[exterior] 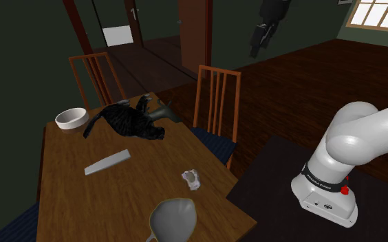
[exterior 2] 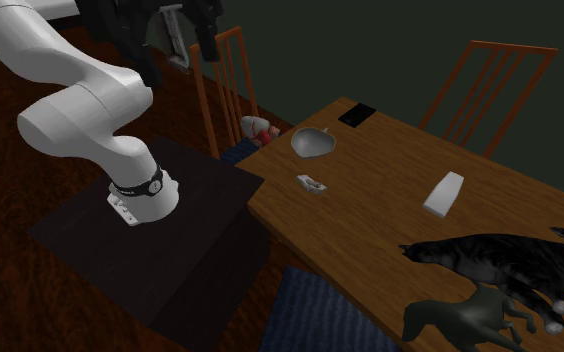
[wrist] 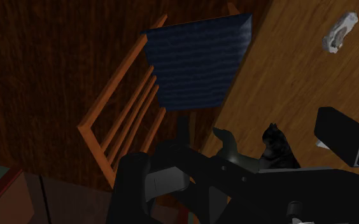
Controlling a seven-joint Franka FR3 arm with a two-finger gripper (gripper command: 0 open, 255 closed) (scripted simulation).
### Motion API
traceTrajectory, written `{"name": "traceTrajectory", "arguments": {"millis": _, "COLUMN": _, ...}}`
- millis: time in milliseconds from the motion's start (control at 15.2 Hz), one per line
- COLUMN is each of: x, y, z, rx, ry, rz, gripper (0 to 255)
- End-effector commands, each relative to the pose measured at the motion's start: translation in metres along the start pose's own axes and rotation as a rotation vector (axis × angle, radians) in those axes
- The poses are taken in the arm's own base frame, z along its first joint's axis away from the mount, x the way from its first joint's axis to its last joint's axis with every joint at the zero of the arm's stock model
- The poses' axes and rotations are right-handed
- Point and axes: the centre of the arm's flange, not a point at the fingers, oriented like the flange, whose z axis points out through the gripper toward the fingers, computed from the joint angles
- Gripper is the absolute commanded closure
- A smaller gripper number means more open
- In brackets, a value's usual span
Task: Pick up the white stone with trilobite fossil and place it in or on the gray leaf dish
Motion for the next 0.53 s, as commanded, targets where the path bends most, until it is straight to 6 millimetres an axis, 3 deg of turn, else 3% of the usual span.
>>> {"name": "traceTrajectory", "arguments": {"millis": 0, "x": 0.0, "y": 0.0, "z": 0.0, "rx": 0.0, "ry": 0.0, "rz": 0.0, "gripper": 0}}
{"name": "traceTrajectory", "arguments": {"millis": 462, "x": -0.008, "y": -0.066, "z": 0.068, "rx": -0.021, "ry": 0.019, "rz": 0.019, "gripper": 0}}
